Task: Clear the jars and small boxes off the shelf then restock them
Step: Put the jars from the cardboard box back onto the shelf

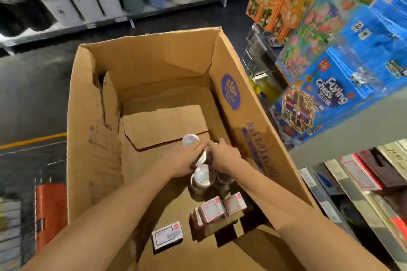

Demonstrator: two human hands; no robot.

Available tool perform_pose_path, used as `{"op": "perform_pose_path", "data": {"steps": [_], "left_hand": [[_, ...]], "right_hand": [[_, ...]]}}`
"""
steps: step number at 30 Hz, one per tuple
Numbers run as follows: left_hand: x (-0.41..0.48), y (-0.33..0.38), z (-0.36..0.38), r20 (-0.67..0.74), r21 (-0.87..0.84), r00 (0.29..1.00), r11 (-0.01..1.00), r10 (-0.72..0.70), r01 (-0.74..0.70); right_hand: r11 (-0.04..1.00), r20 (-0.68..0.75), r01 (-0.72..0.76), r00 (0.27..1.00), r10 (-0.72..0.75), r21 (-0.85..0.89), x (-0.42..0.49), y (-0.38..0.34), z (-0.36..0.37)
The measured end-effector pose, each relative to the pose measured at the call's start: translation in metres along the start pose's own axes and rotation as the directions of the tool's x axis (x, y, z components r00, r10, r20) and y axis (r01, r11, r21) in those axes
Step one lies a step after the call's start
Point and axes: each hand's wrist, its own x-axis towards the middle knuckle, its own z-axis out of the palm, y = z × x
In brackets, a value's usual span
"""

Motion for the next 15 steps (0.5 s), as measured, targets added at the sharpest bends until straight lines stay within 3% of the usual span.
{"op": "perform_pose_path", "data": {"steps": [15], "left_hand": [[0.012,-0.008,0.021,-0.069,-0.256,0.994,0.962,0.08,-0.095]], "right_hand": [[0.997,-0.126,0.039,0.991,-0.048,-0.071,0.013,-0.002,0.015]]}}
